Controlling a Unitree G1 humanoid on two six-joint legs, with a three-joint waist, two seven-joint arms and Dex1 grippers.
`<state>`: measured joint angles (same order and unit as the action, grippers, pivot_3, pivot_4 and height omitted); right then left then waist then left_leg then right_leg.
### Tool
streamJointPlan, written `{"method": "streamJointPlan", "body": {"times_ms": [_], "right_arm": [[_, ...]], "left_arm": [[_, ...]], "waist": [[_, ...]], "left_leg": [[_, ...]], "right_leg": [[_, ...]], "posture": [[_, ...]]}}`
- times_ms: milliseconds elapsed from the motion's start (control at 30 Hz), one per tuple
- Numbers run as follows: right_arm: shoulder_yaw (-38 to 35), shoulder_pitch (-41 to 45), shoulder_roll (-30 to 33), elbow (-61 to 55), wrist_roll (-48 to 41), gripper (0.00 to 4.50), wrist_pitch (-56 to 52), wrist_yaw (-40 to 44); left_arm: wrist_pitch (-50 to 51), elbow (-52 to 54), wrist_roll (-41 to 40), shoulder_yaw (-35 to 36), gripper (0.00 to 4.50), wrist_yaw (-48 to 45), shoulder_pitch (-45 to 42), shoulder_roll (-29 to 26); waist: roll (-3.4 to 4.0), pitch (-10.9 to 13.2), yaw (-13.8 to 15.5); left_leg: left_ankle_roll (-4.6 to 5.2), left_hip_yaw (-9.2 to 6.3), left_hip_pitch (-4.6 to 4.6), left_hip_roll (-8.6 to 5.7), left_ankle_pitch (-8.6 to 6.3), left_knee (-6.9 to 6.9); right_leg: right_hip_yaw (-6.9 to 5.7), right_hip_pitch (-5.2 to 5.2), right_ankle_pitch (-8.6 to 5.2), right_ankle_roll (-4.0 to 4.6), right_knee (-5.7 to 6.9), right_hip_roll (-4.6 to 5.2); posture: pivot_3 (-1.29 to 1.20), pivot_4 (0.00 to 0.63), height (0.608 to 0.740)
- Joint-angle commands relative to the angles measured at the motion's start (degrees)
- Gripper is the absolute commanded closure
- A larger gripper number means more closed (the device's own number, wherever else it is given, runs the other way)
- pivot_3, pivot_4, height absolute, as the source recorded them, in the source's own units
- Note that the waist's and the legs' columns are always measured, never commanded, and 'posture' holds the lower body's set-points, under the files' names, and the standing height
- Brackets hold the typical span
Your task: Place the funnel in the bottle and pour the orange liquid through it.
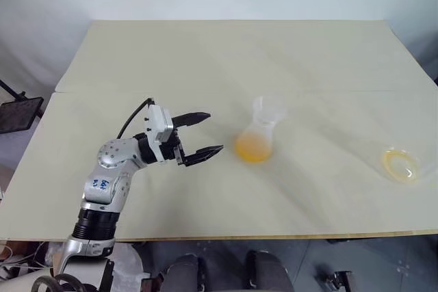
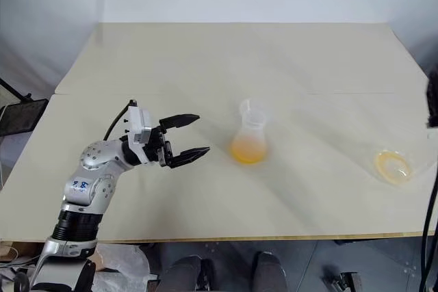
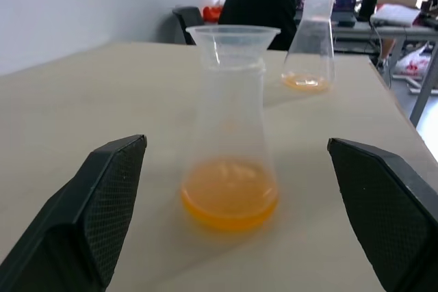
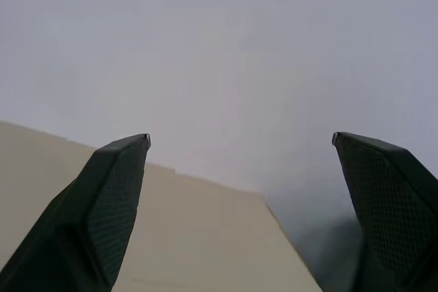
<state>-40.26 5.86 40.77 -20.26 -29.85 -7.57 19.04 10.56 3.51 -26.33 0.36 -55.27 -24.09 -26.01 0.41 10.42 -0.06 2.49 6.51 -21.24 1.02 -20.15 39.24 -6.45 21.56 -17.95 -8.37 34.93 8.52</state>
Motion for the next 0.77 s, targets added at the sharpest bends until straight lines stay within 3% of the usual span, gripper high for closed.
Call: {"method": "streamJointPlan", "body": {"times_ms": [33,100,167,333,500,767], "right_arm": [[6.7,3.1,-0.8,-1.4,-12.2,0.01,-6.6,8.4],[11.6,1.1,0.8,-2.1,-9.5,0.01,-6.9,13.1],[15.0,-3.3,2.4,-2.5,-9.6,0.01,-4.6,24.5],[15.3,-10.7,4.4,0.9,-6.5,0.01,1.1,37.0],[13.8,-14.5,4.8,4.1,-5.0,0.01,4.6,42.5],[14.7,-13.3,3.8,6.4,-3.0,0.01,7.4,44.0]], "left_arm": [[-2.5,0.8,1.0,3.0,0.0,-1.7,4.2,-4.0],[-3.5,1.3,1.2,4.3,0.0,-1.8,6.6,-5.7],[-4.7,1.3,0.6,7.0,0.0,0.1,8.3,-5.9],[-5.0,3.2,0.5,9.5,0.0,-0.2,11.7,-8.0],[-3.4,4.7,0.7,11.2,0.0,0.8,15.0,-10.6],[-1.0,5.5,-0.1,11.8,0.0,-0.5,17.5,-13.5]], "waist": [[-0.02,0.0,-0.2],[-0.03,0.0,-0.1],[-0.03,0.0,0.6],[-0.08,0.1,1.7],[-0.17,0.1,1.4],[-0.16,0.1,1.3]], "left_leg": [[0.0,0.0,0.0,0.0,0.0,0.0],[0.01,0.0,0.0,0.02,0.0,-0.02],[0.02,-0.02,-0.03,0.01,-0.01,-0.05],[0.18,-0.16,-0.15,-0.16,-0.08,0.0],[0.21,-0.04,-0.06,-0.12,-0.1,0.01],[0.16,0.04,0.0,-0.06,-0.08,0.0]], "right_leg": [[0.01,-0.01,0.0,0.0,-0.01,0.0],[-0.02,0.0,0.0,0.0,-0.02,0.0],[-0.04,0.02,0.0,0.0,-0.03,0.02],[-0.12,-0.07,0.06,-0.11,-0.19,0.17],[-0.1,-0.13,0.11,-0.18,-0.31,0.14],[-0.02,-0.1,0.09,-0.15,-0.26,0.1]], "posture": [[0.0,0.15,0.74],[0.0,0.15,0.74],[0.0,0.15,0.74],[0.0,0.15,0.74],[0.0,0.15,0.74],[0.0,0.15,0.74]]}}
